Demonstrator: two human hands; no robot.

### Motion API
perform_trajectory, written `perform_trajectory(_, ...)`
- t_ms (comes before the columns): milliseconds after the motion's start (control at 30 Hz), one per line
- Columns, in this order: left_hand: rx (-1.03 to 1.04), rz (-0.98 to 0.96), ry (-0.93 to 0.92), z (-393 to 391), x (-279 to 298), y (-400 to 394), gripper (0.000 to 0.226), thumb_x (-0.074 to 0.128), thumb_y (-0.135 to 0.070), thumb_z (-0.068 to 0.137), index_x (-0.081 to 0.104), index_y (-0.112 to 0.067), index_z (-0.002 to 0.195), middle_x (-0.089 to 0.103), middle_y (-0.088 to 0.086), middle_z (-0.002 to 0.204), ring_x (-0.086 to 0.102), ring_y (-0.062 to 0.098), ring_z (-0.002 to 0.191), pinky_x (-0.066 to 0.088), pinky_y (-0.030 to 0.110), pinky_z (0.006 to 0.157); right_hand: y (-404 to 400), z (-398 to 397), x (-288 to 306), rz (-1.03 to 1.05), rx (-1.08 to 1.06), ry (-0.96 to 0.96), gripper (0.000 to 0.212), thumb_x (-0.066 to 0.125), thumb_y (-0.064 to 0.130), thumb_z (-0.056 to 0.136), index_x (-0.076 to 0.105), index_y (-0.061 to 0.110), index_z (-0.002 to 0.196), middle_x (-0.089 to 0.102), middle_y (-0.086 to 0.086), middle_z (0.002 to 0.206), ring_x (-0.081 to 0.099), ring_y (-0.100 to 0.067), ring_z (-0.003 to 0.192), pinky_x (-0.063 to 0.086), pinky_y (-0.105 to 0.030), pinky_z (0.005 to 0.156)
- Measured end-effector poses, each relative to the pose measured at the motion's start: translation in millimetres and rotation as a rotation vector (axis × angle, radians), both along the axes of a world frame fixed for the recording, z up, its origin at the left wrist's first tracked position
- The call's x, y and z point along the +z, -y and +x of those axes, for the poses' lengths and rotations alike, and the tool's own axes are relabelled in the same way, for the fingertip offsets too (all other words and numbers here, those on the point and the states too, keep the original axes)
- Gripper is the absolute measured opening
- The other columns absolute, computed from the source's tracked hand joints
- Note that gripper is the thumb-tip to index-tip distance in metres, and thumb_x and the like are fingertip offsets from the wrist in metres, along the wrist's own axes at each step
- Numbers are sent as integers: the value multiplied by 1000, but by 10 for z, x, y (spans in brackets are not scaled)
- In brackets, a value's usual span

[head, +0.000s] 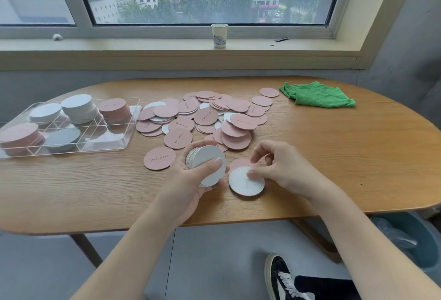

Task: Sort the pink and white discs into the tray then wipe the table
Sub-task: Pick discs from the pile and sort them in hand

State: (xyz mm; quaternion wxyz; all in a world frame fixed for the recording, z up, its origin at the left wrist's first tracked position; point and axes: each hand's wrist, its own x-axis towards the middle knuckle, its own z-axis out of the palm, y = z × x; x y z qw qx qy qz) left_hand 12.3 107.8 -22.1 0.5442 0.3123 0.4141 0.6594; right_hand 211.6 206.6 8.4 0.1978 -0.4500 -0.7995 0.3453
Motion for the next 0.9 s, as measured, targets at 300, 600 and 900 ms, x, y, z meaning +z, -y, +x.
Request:
perform_trajectory(300, 9, -3, -6, 1, -2, -3, 57, 81, -7, 75, 63, -11, 130, 69, 14, 106, 72, 33, 91, 56, 39, 71, 97, 22, 41, -35, 117, 140, 65, 96, 44, 56, 67, 34, 113, 57, 17, 104, 56, 7, 81, 39, -16, 72)
perform_trajectory(600, -1, 4, -6, 0, -1, 3, 58, 83, -3, 77, 62, -10, 130, 69, 14, 105, 73, 34, 93, 57, 39, 70, 142, -18, 20, 84, 142, 169, 70, 98, 40, 53, 55, 36, 107, 52, 15, 111, 46, 7, 88, 34, -9, 70)
perform_trajectory(900, -3, 0, 2, -1, -7, -5, 57, 80, -7, 76, 63, -12, 129, 69, 13, 105, 73, 33, 92, 51, 41, 76, 11, 156, 132, -106, 44, -248, 17, 85, 16, 79, 69, 14, 86, 69, 3, 73, 57, -5, 64, 45, -18, 64)
